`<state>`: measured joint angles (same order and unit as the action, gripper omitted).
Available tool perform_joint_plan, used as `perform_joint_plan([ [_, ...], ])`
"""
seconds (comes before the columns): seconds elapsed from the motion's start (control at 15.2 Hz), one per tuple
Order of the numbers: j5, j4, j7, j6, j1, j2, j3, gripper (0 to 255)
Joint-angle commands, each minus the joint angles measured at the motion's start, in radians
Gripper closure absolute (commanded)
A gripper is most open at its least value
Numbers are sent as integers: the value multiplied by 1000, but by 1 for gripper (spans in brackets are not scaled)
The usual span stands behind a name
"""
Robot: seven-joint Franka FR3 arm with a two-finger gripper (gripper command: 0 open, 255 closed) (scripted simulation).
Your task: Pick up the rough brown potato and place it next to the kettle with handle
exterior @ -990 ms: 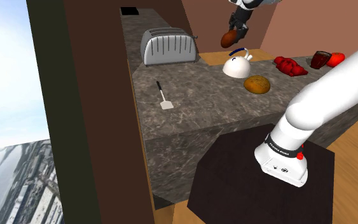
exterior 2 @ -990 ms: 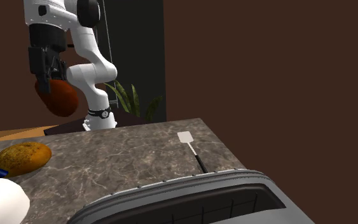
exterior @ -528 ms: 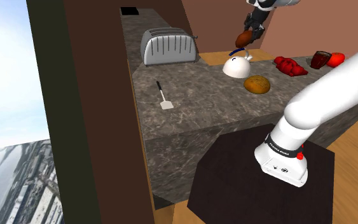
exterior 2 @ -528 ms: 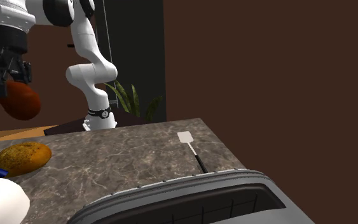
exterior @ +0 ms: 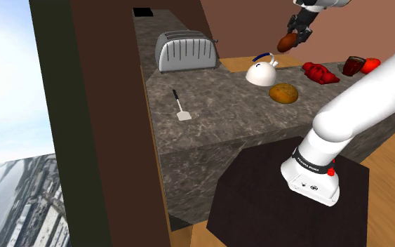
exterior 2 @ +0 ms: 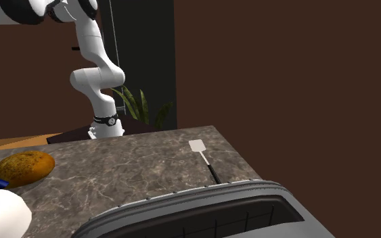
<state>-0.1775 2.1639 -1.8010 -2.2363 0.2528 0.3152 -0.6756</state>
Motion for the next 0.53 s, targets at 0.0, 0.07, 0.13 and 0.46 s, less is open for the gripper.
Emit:
perform_joint_plan([
  [0.0,25,-31,-66,5,1,-23,-48,255],
  [0.07,40,-46,-99,6,0,-36,-73,255],
  [0.13,57,-63,-133,8,-1,-51,-99,255],
  [0.46,183,-165,-325,28,-12,-158,-240,255],
])
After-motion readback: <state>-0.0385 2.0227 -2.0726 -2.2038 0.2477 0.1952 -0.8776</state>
